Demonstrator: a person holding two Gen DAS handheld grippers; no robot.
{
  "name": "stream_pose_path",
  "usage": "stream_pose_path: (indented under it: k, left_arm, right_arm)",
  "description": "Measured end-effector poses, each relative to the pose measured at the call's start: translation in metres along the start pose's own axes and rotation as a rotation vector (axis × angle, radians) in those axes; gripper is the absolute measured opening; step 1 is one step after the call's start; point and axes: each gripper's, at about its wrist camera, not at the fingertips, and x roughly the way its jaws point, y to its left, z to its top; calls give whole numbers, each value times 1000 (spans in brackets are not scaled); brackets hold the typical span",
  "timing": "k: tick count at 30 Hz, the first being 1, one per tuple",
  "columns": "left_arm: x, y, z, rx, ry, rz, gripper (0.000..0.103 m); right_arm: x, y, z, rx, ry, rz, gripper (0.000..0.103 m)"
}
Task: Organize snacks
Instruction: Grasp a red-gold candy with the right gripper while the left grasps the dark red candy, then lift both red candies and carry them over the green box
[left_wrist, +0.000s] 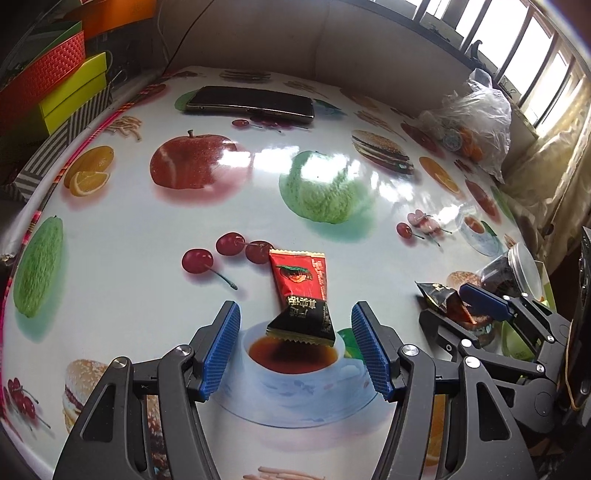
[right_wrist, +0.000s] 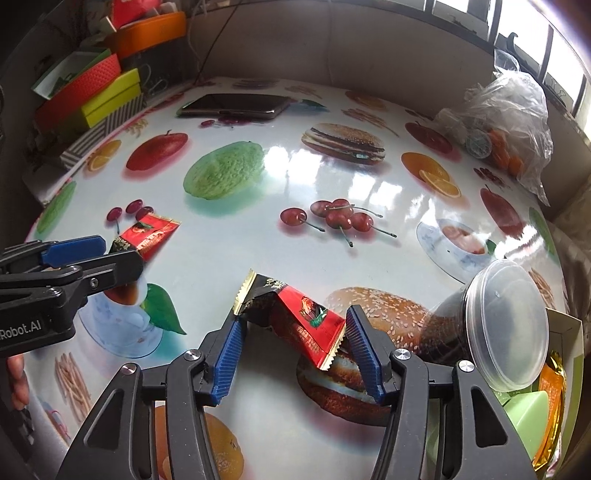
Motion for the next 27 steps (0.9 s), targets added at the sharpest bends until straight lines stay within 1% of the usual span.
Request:
stream_pose_path:
  k: [2,5,6,7,8,9,10,11,12,16,20,27]
  left_arm:
    - [2,-1,1,8,-5,9,64]
    - [4,-2,3,10,-12,-2,63]
    - [4,-2,3,10,-16,-1,61]
    - [4,-2,2,9,-21,7,54]
    - [4,-2,2,11,-26,15,50]
    - [4,-1,2,14,-28,15,43]
    - [4,-1,2,15,-28,14,38]
    - [4,0,3,12,-27,12,36]
    - [4,1,3,10,-27,10,35]
    - [4,1,1,6,-29,8,32]
    - [2,0,-2,10,-32,2,31]
    - [-5,-7,-13,20,-40,-22,30]
  right_arm:
    - [1,-1,1,7,-4,6,57]
    - [2,-2,1,15,-5,13,57]
    - [2,-3,1,20,-5,16,57]
    - [1,-3,1,31,-4,20,56]
    - [1,-4,0,41,-4,21,54]
    - [0,-4,0,46,-5,17,50]
    - [-1,-4,-1,47,-5,14,48]
    - [-1,-3,-1,47,-6,14,45]
    - [-2,-3,-1,46,-8,15,42]
    - [-3,-1,-2,46,-10,13,39]
    - [-6,1,-3,44,-17,17,33]
    - [-14,2,-11,70,-35,18,29]
